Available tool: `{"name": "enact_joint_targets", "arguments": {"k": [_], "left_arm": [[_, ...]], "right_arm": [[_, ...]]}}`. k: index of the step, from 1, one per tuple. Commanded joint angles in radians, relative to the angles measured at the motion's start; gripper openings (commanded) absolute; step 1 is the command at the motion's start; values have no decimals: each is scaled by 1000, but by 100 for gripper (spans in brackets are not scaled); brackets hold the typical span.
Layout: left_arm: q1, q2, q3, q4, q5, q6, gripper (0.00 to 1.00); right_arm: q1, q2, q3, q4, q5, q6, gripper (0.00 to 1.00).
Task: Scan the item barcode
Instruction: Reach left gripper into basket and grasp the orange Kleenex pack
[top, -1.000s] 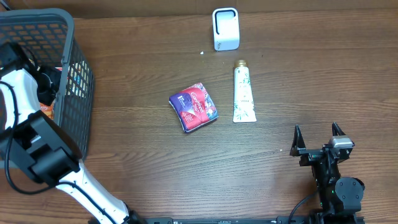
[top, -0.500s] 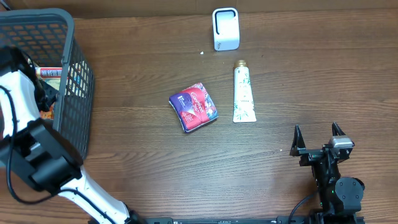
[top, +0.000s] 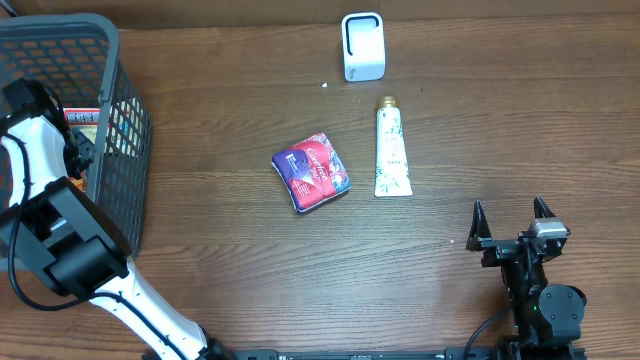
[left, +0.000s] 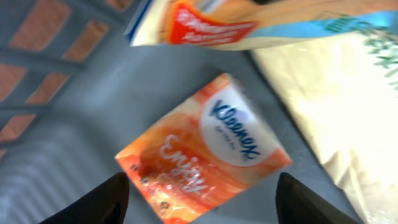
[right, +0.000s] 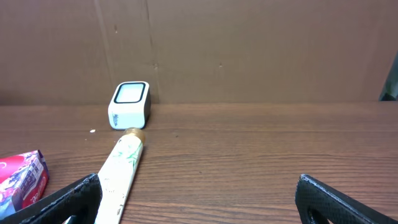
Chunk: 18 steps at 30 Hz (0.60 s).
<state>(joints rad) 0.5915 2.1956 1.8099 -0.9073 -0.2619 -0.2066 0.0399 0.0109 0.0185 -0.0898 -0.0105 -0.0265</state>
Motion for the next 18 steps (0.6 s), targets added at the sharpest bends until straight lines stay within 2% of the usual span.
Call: {"name": "enact_joint_targets", "arguments": {"k": [1, 5, 10, 11, 13, 16, 17, 18], "left_arm": [[4, 13, -3, 6, 84, 72, 61], [4, 37, -3, -12, 103, 72, 45], [5, 53, -3, -31, 94, 72, 41], [5, 53, -3, -32, 93, 72, 36], [5, 53, -3, -37, 85, 72, 33], [5, 53, -2, -54, 56, 72, 16], [5, 53, -2, -58, 47, 72, 6], [5, 52, -1, -66, 44, 72, 4]], "right_arm": [[-3, -8, -10, 5, 10, -7, 100], [-3, -8, -10, 5, 10, -7, 100], [-3, -8, -10, 5, 10, -7, 100], [-3, -8, -10, 5, 10, -7, 100], [-3, -8, -10, 5, 10, -7, 100], [-3, -8, -10, 5, 10, -7, 100], [-3, -8, -10, 5, 10, -7, 100], [-3, -8, -10, 5, 10, -7, 100]]}}
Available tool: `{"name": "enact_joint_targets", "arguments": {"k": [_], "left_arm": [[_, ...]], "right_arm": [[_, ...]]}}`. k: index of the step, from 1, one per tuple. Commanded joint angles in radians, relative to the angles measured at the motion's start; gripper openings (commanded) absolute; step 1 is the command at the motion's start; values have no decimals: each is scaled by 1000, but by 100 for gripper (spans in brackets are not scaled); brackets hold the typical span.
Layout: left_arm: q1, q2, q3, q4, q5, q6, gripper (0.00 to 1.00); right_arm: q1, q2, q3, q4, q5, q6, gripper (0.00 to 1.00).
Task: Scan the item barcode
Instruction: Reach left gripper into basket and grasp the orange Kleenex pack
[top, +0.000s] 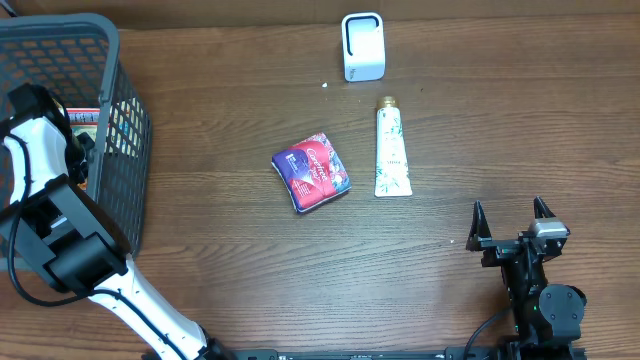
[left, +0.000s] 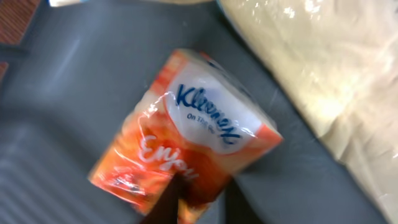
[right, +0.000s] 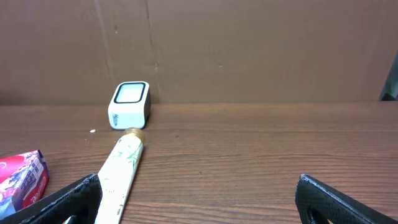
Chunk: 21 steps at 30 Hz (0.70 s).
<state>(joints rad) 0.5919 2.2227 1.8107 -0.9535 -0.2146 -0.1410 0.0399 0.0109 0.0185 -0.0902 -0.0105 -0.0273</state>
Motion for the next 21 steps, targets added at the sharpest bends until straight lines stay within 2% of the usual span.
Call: {"name": "enact_joint_targets", "arguments": {"k": [1, 6, 11, 13, 16, 21], "left_arm": [[5, 23, 2, -31, -3, 6, 4], [5, 15, 80, -126, -2, 2, 4], [5, -34, 260, -252, 29, -131, 4], [3, -63, 338, -290, 71, -150, 4], [2, -130, 439, -337, 140, -151, 4], [2, -172, 440, -344, 137, -112, 4]], "right_arm": [[-3, -8, -10, 5, 10, -6, 100], [-3, -8, -10, 5, 10, -6, 100], [-3, -8, -10, 5, 10, -6, 100], [-3, -8, -10, 5, 10, -6, 100], [-3, -8, -10, 5, 10, -6, 100], [-3, -8, -10, 5, 10, -6, 100]]}}
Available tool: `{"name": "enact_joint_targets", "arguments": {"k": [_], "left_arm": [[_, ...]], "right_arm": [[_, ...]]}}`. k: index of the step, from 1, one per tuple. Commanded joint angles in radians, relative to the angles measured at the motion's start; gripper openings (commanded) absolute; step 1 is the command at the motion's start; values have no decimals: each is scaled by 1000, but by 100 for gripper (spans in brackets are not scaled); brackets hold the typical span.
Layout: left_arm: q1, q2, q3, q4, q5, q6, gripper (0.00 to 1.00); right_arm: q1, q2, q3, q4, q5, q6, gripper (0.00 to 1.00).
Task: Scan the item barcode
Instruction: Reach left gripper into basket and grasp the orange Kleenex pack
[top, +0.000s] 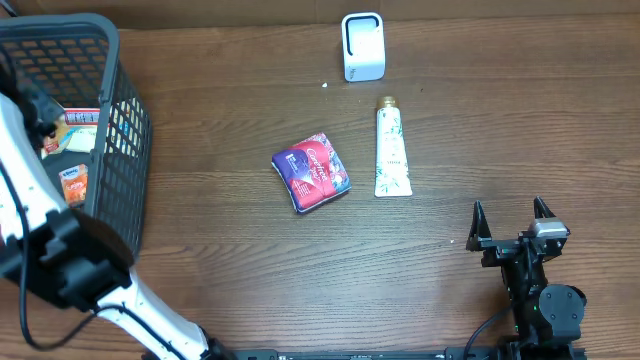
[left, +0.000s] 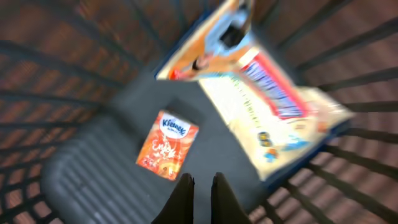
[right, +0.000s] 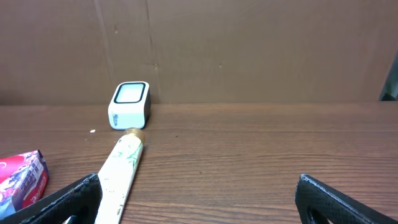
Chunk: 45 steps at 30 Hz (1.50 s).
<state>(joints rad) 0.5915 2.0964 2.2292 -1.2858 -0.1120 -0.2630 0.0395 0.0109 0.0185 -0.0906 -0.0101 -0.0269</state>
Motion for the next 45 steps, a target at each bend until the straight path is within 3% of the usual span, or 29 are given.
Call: {"name": "enact_joint_targets", "arguments": {"k": [1, 3, 5, 7, 16, 23, 33, 39, 40, 45], "left_arm": [[3, -41, 12, -20, 34, 25, 13], [3, -33, -26, -19, 34, 27, 36], [3, -23, -85, 5, 31, 27, 49], [3, -13, -143, 38, 26, 28, 69], [5, 27, -363, 212, -19, 63, 72], [6, 30, -521, 398, -60, 111, 64], [8, 30, -690, 561, -172, 111, 60], [10, 30, -696, 550, -160, 111, 9], [10, 30, -696, 544, -158, 111, 4], [10, 27, -656, 464, -157, 90, 4]], "right_arm": [[-2, -8, -10, 6, 9, -7, 100], [-2, -8, -10, 6, 9, -7, 100], [-2, -8, -10, 6, 9, -7, 100], [-2, -8, -10, 6, 9, -7, 100], [-2, -8, -10, 6, 9, -7, 100], [-2, -8, -10, 6, 9, -7, 100], [-2, -8, -10, 6, 9, -7, 100], [-2, -8, -10, 6, 9, -7, 100], [-2, -8, -10, 6, 9, -7, 100], [-2, -8, -10, 6, 9, -7, 100]]}}
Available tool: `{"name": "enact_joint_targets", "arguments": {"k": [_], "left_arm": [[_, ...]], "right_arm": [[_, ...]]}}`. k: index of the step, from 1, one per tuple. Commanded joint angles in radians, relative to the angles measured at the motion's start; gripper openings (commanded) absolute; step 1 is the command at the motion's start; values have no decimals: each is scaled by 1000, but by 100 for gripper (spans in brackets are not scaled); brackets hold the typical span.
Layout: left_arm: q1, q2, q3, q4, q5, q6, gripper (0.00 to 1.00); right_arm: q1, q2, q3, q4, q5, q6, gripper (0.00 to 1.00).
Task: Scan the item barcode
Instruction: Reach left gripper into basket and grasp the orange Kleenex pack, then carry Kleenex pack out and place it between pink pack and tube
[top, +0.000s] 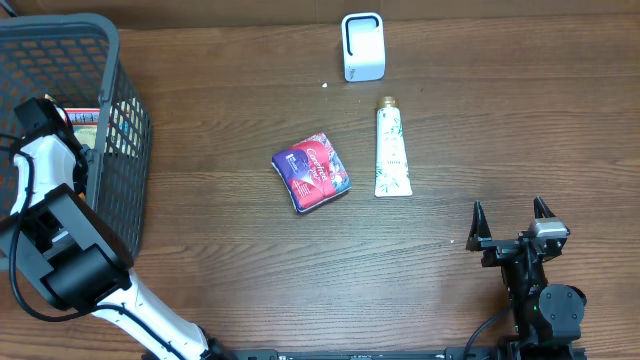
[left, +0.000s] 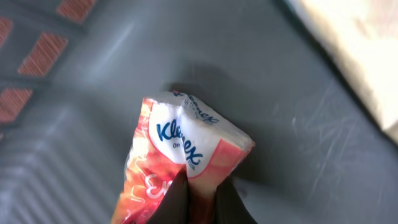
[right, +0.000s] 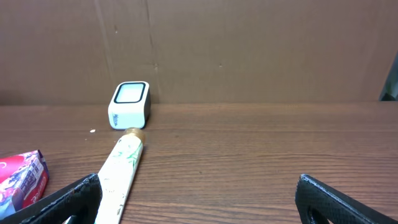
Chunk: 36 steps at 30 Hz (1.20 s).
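An orange Kleenex tissue pack (left: 177, 134) stands tilted up off the grey floor of the basket (left: 298, 112). In the left wrist view my left gripper (left: 200, 182) is shut on its near edge. From overhead the left arm reaches into the dark mesh basket (top: 125, 120) at the table's left, and the pack is hidden there. The white scanner (top: 362, 45) stands at the table's far edge. My right gripper (top: 512, 215) rests open near the front right, with nothing between its fingers (right: 81, 190).
A purple packet (top: 312, 172) and a white tube (top: 392, 150) lie mid-table, in front of the scanner. A pale bag (left: 367, 43) lies in the basket beside the tissue pack, with a red-edged box (top: 82, 116) showing from overhead.
My left gripper was shut and empty high above the basket floor, with the tissue pack lying flat below. Now it is down in the basket and shut on the pack's edge. The right arm has not moved.
First my left gripper hung open just over the tissue pack in the basket. Then its fingers were shut at the pack's edge. Then it was up high and empty while the pack lay on the floor. Now it grips the pack again.
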<state>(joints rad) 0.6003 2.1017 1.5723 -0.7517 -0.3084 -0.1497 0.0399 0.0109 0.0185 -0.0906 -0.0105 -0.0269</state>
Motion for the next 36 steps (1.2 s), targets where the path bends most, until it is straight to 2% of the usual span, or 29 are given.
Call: {"name": "enact_joint_targets", "arguments": {"k": [1, 5, 10, 16, 24, 27, 31, 33, 36], "left_arm": [[2, 20, 22, -95, 40, -42, 4], [2, -2, 181, -243, 62, -145, 4], [2, -76, 378, -342, 228, -161, 4], [2, -233, 472, -333, 365, -161, 4], [-40, -494, 475, -277, 737, -161, 4], [-119, -534, 475, -302, 816, -162, 4], [-316, -531, 466, -367, 816, -160, 4], [-412, -513, 456, -393, 780, -161, 4], [-565, -462, 441, -437, 643, -162, 4]], "right_arm": [[-3, -8, -10, 6, 10, -7, 100], [-3, -8, -10, 6, 10, -7, 100], [-3, -8, -10, 6, 10, -7, 100], [-3, -8, -10, 6, 10, -7, 100], [-3, -8, -10, 6, 10, -7, 100], [-3, -8, -10, 6, 10, -7, 100], [-3, -8, -10, 6, 10, -7, 100], [-3, -8, -10, 6, 10, -7, 100], [-3, -8, -10, 6, 10, -7, 100]]}}
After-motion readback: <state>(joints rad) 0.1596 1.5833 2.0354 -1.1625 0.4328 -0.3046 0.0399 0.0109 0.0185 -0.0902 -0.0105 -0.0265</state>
